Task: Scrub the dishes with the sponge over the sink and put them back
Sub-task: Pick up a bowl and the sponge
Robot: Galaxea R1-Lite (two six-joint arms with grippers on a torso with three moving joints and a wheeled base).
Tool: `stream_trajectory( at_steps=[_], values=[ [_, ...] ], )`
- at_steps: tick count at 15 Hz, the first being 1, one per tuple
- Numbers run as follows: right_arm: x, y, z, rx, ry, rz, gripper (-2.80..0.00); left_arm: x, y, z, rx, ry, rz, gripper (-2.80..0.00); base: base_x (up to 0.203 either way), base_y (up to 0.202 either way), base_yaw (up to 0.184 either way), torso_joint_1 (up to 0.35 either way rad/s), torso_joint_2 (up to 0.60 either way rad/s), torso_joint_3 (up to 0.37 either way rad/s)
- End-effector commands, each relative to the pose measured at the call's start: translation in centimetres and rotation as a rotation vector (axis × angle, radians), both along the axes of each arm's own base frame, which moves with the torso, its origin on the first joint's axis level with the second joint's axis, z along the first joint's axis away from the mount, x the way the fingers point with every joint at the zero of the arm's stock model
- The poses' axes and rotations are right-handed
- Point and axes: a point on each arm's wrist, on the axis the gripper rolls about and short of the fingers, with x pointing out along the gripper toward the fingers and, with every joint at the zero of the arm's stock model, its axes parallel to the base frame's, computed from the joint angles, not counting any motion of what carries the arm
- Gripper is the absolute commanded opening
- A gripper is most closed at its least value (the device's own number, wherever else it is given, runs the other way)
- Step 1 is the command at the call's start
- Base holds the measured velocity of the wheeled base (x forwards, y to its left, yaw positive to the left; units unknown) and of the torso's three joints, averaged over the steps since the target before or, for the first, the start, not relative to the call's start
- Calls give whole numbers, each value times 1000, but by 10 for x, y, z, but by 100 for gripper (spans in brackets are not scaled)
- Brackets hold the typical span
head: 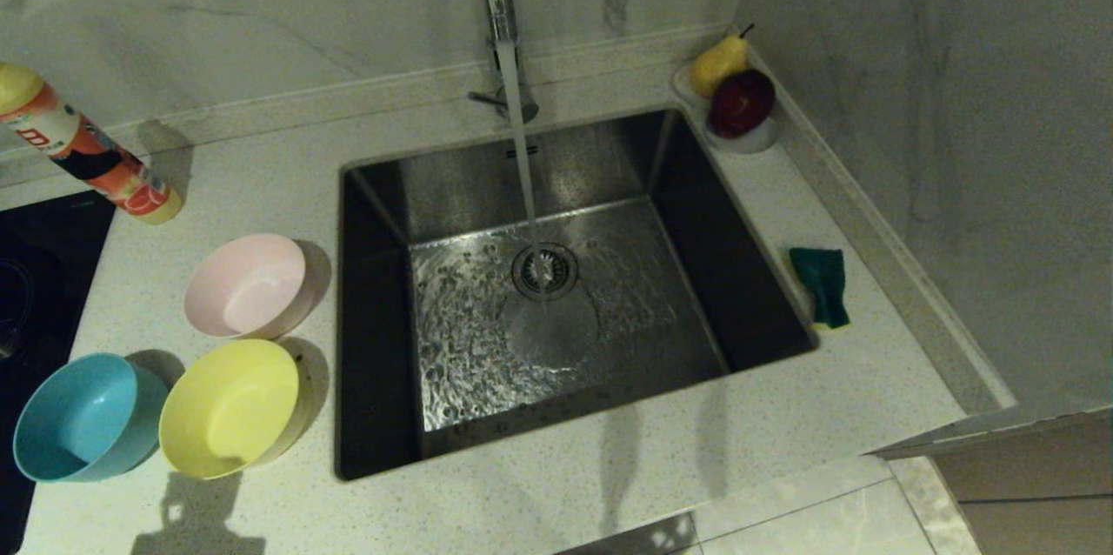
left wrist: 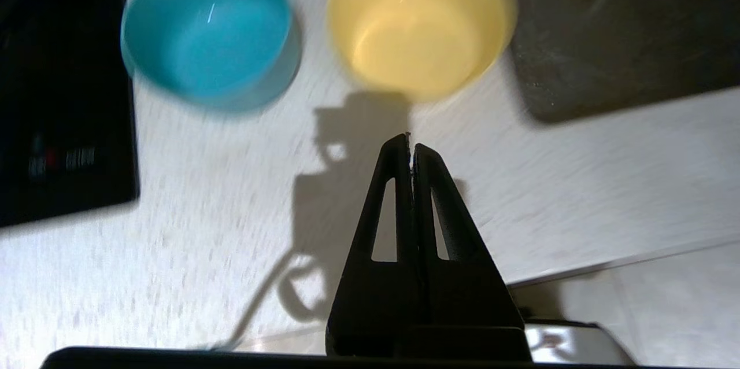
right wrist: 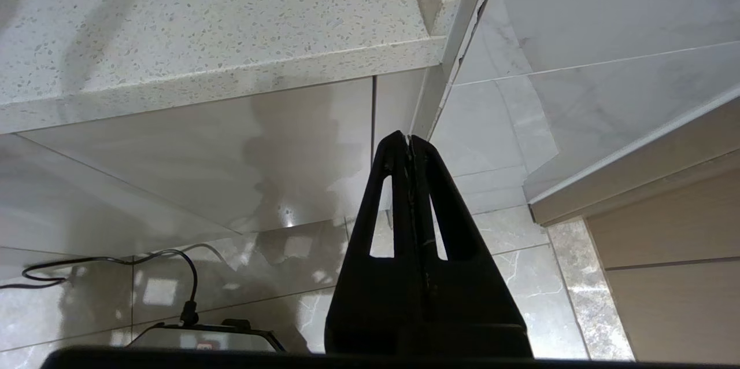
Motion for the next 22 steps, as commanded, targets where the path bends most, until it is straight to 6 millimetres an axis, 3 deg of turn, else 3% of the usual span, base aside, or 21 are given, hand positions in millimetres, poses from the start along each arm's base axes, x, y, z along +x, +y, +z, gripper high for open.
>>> stream_trajectory(
  at_steps=[1, 6, 11, 14, 22],
  values=[
    [0, 0, 0, 0, -1, 0, -280, -1, 1, -26, 26, -6, -33, -280, 0, 0, 0, 0, 0, 0],
    [0, 0, 0, 0, -1, 0, -280, -20, 2, -39, 103, -202, -15, -280, 0, 0, 0, 0, 0, 0],
    [0, 0, 0, 0, -1, 0, -280, -18, 2, -39, 120, -215, -12, -280, 0, 0, 0, 0, 0, 0],
    [0, 0, 0, 0, -1, 0, -280, -17, 2, -46, -83, -180, -28, -280, 0, 0, 0, 0, 0, 0],
    [0, 0, 0, -1, -2, 0, -280, -17, 2, -44, -73, -196, -32, -280, 0, 0, 0, 0, 0, 0]
  ],
)
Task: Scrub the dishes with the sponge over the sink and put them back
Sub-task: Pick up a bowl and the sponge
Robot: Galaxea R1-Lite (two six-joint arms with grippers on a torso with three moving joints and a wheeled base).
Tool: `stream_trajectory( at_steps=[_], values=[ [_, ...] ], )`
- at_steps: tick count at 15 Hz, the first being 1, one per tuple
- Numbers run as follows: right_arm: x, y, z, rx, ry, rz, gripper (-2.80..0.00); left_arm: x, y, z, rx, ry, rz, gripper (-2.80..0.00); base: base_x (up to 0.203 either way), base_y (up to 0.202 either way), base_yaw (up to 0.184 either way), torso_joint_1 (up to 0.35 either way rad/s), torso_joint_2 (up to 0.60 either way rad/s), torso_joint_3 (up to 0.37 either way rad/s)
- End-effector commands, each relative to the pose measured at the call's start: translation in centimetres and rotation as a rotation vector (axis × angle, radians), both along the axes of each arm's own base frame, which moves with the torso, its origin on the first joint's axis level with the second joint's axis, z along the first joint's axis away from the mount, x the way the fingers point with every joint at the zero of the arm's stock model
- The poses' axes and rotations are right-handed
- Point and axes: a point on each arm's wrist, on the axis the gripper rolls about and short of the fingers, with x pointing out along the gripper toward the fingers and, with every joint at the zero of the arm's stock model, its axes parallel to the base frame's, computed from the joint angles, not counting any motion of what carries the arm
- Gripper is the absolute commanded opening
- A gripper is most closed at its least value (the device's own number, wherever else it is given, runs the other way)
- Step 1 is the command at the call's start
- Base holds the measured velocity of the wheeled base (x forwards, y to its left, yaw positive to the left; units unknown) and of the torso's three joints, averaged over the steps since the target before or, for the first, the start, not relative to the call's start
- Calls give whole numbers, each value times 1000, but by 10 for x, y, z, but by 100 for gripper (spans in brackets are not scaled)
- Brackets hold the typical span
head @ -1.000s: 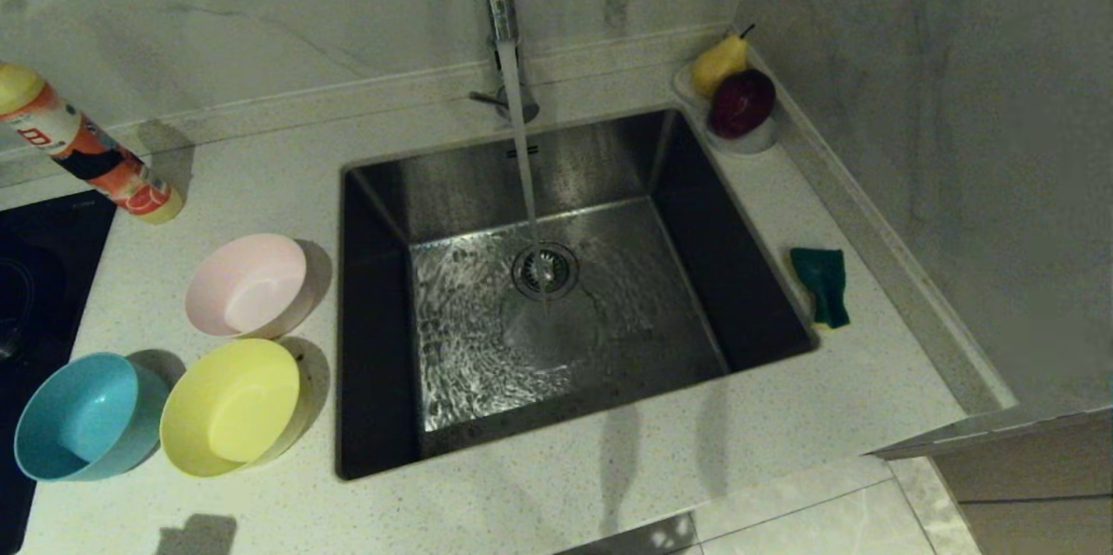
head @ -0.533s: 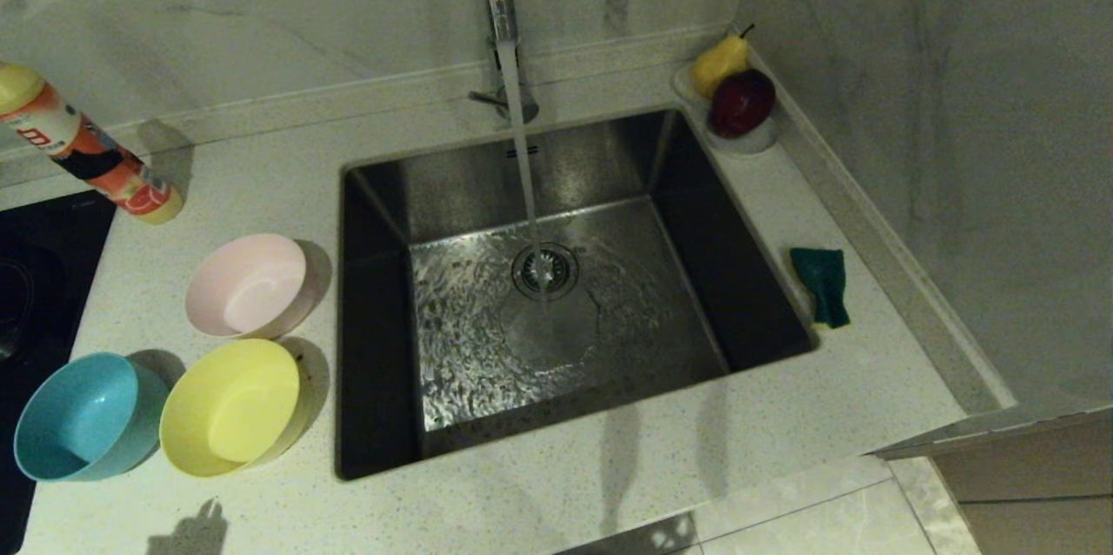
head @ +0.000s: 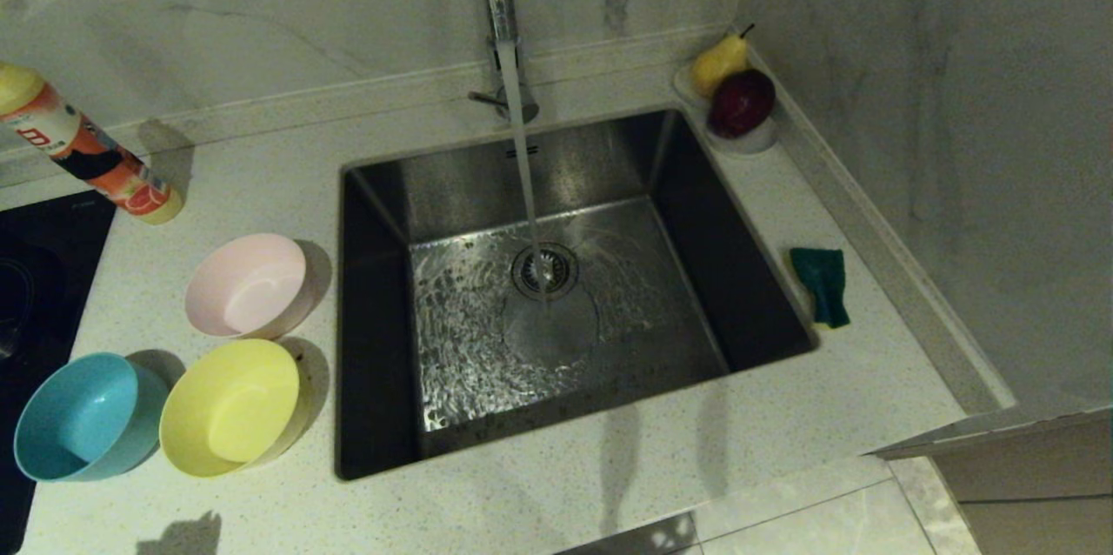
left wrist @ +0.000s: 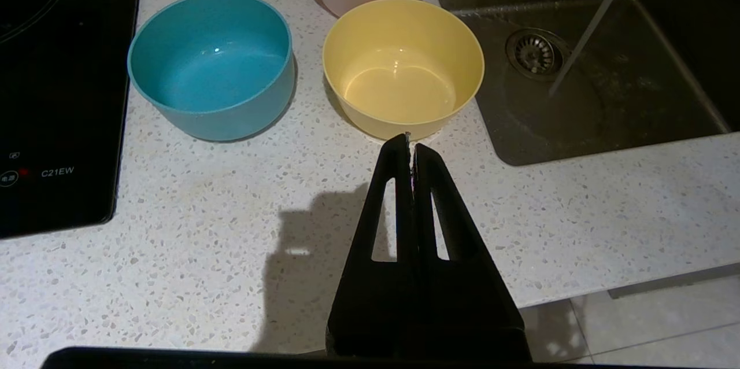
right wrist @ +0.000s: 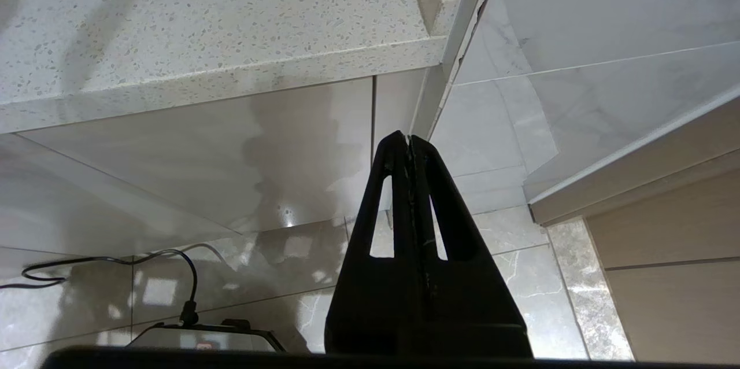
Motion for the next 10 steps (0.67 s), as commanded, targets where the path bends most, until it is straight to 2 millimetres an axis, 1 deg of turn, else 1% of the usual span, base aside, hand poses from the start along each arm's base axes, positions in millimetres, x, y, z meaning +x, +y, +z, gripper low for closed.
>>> stream_trajectory(
  at_steps=[1, 10],
  values=[
    [0, 0, 0, 0, -1, 1, -280, 4, 0, -11, 0, 41, 2, -280, 0, 0, 0, 0, 0, 0],
    [0, 0, 0, -11, 7, 1, -280, 4, 0, -11, 0, 42, 0, -280, 0, 0, 0, 0, 0, 0]
  ],
)
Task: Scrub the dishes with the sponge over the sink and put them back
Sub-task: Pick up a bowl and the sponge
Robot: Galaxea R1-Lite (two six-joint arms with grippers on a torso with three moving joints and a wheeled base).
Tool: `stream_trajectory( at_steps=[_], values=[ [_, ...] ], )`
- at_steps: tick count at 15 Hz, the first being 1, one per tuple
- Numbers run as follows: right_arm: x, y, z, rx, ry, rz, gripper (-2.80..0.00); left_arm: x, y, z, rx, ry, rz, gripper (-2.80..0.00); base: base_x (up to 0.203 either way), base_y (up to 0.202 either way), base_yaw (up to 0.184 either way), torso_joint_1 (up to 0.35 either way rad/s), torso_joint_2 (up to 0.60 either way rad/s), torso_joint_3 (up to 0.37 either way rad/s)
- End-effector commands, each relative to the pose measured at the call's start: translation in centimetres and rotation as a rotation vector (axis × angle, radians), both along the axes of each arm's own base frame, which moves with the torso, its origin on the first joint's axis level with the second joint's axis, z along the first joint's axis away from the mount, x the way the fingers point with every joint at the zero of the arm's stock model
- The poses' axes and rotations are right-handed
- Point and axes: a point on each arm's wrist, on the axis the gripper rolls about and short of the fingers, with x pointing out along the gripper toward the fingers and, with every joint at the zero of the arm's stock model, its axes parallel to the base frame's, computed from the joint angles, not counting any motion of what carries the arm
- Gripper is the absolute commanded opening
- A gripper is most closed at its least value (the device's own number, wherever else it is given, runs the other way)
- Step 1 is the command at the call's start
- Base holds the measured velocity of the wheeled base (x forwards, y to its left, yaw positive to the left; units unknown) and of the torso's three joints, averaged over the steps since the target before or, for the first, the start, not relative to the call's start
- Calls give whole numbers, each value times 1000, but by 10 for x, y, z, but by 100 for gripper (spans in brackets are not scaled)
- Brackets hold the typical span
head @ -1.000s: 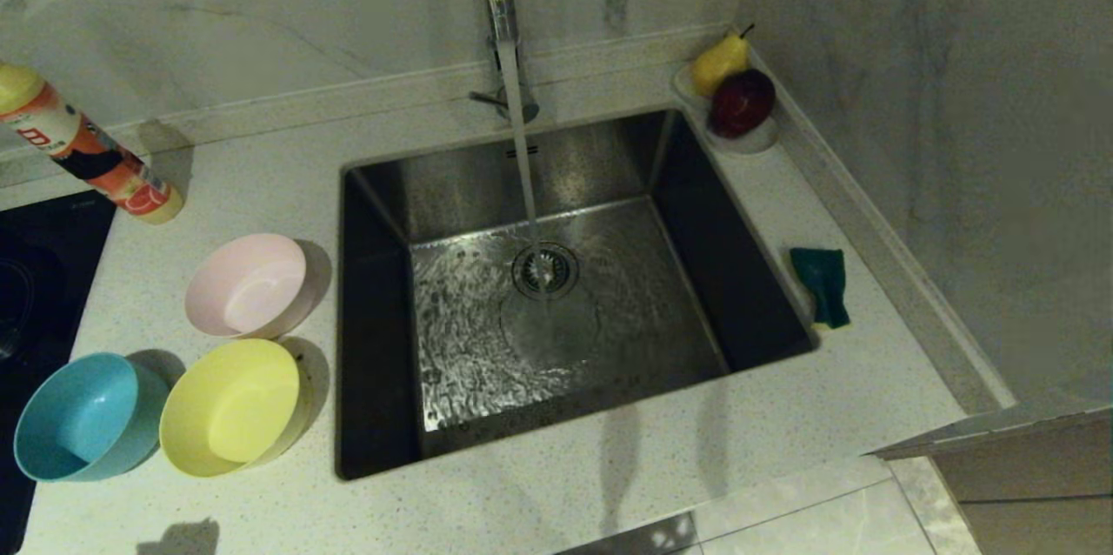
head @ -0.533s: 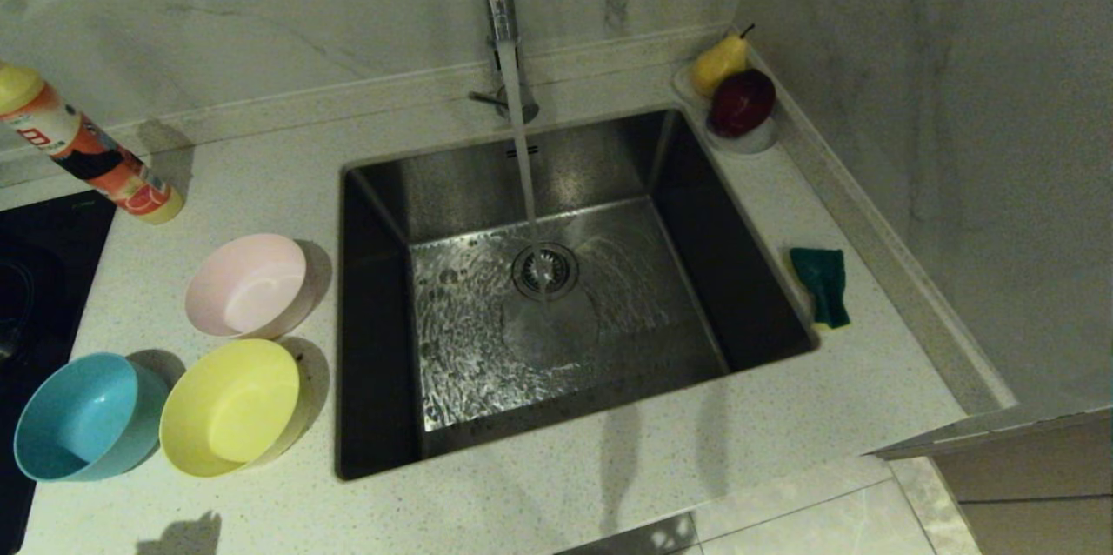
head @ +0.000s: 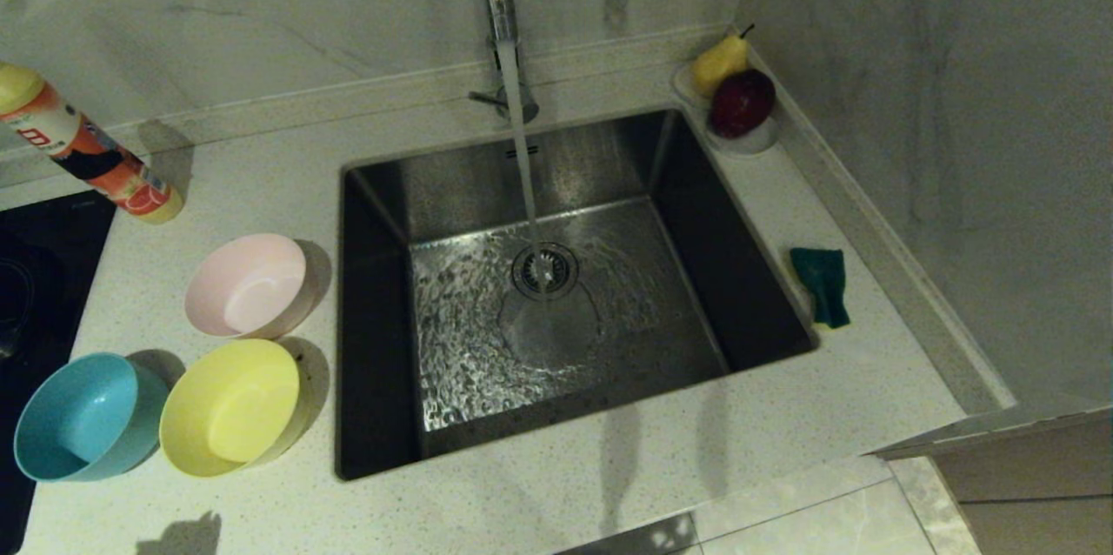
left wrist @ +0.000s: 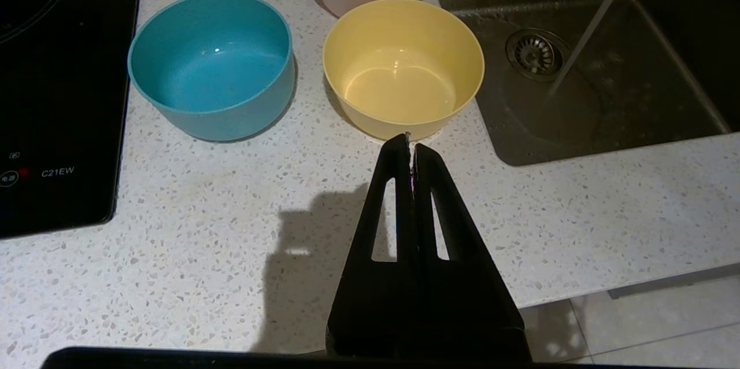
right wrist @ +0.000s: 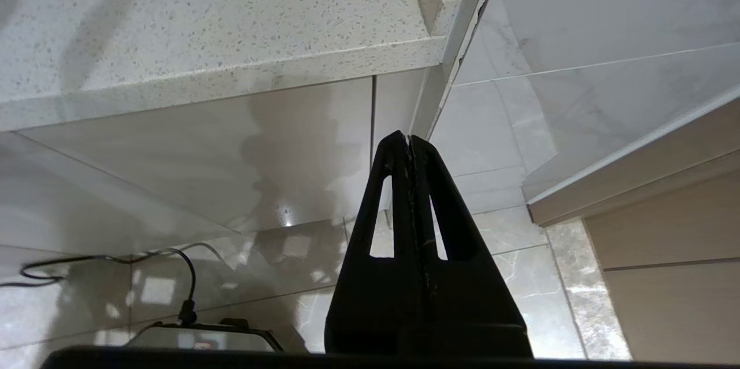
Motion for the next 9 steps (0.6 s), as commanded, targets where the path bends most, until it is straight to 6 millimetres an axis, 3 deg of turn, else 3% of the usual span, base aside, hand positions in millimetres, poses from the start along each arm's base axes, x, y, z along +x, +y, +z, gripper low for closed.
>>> stream_trajectory(
  at_steps=[1, 4, 9],
  values=[
    [0, 0, 0, -5, -3, -2, -280, 3, 0, -11, 0, 41, 1, -280, 0, 0, 0, 0, 0, 0],
    [-1, 0, 1, -10, 2, -2, -280, 4, 0, -11, 0, 43, 1, -280, 0, 0, 0, 0, 0, 0],
    [-30, 2, 62, -12, -100, 74, -280, 4, 0, -11, 0, 43, 1, -280, 0, 0, 0, 0, 0, 0]
  ],
)
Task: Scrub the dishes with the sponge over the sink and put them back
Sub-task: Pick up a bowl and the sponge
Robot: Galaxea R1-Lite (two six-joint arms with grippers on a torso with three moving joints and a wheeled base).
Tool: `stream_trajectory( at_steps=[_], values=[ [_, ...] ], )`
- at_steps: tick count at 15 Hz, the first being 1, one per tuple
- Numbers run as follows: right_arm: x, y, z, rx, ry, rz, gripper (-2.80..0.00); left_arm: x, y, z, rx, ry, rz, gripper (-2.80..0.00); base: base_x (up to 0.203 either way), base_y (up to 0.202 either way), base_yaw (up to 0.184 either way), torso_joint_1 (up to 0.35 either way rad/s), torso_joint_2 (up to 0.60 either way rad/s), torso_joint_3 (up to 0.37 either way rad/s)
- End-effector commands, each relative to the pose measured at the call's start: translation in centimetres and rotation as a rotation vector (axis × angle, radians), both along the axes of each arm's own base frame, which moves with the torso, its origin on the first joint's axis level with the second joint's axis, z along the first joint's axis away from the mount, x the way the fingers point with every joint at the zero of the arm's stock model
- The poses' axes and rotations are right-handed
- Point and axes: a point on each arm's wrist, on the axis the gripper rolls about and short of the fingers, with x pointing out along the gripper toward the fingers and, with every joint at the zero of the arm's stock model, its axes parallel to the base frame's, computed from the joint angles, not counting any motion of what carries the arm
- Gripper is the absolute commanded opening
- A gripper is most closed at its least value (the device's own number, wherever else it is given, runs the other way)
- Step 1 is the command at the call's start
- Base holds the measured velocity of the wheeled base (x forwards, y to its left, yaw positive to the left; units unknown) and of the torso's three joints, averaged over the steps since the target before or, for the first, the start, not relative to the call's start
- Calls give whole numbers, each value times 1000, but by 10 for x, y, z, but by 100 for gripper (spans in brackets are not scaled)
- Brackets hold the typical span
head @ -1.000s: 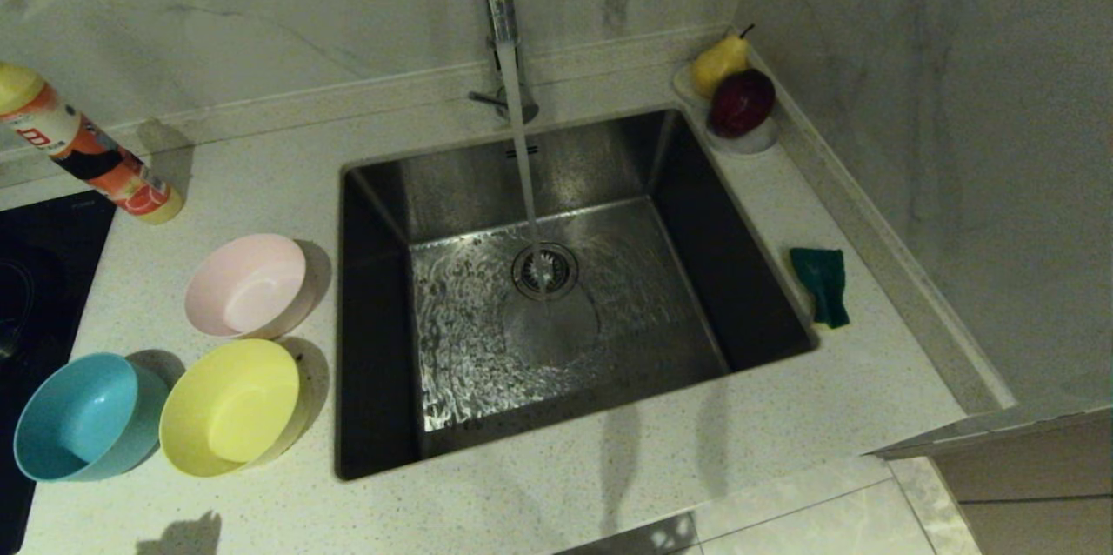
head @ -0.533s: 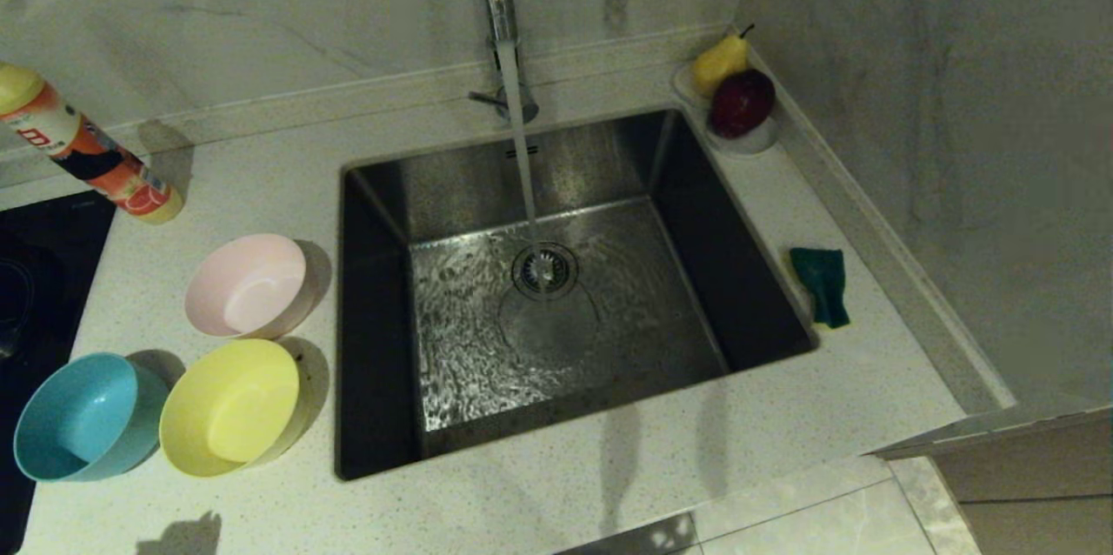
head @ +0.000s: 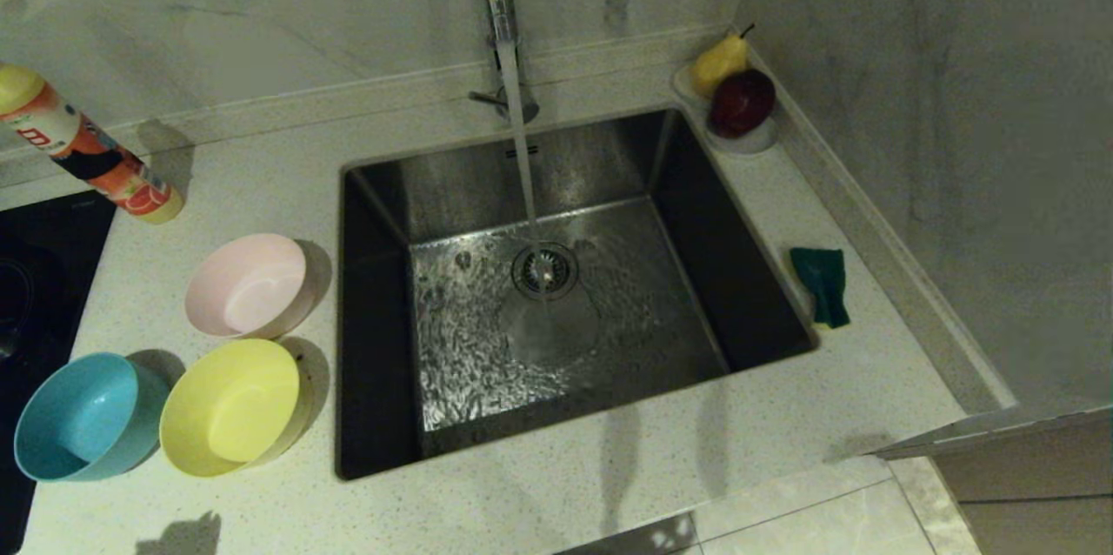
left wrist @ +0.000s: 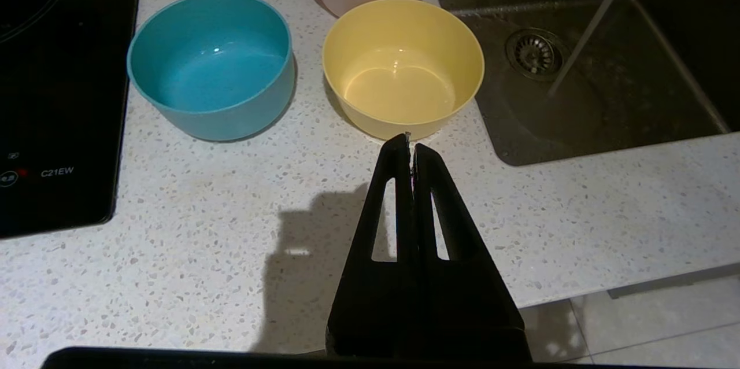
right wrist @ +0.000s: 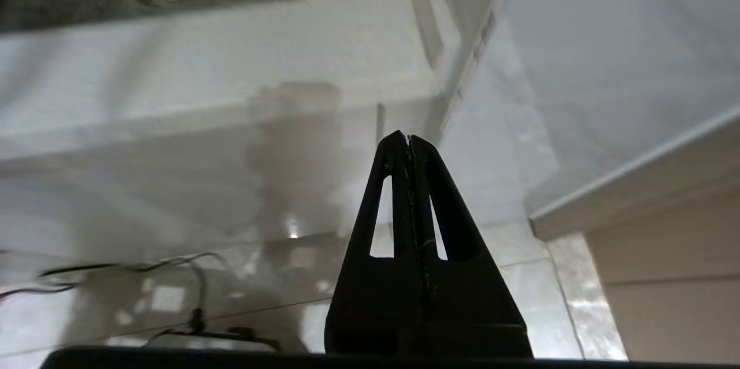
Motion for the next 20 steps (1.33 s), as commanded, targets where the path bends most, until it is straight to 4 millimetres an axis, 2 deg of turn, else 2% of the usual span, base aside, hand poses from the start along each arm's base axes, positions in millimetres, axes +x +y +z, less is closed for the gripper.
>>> stream_trajectory(
  at_steps=[1, 4, 6, 8, 11, 14, 20],
  values=[
    [-12, 2, 27, -21, -2, 92, -280, 4, 0, -11, 0, 42, 0, -280, 0, 0, 0, 0, 0, 0],
    [5, 5, 64, -30, 111, 193, -280, 4, 0, -11, 0, 42, 0, -280, 0, 0, 0, 0, 0, 0],
    [27, 5, 89, -28, 189, 224, -280, 4, 0, -11, 0, 42, 0, -280, 0, 0, 0, 0, 0, 0],
    [61, 6, 109, -44, 291, 243, -280, 4, 0, -11, 0, 42, 0, -280, 0, 0, 0, 0, 0, 0],
    [119, 7, 127, -59, 431, 266, -280, 4, 0, -11, 0, 42, 0, -280, 0, 0, 0, 0, 0, 0],
    [163, 15, 129, -84, 518, 298, -280, 4, 0, -11, 0, 42, 0, -280, 0, 0, 0, 0, 0, 0],
    [214, 44, 99, -143, 605, 296, -280, 4, 0, -11, 0, 42, 0, -280, 0, 0, 0, 0, 0, 0]
  ],
)
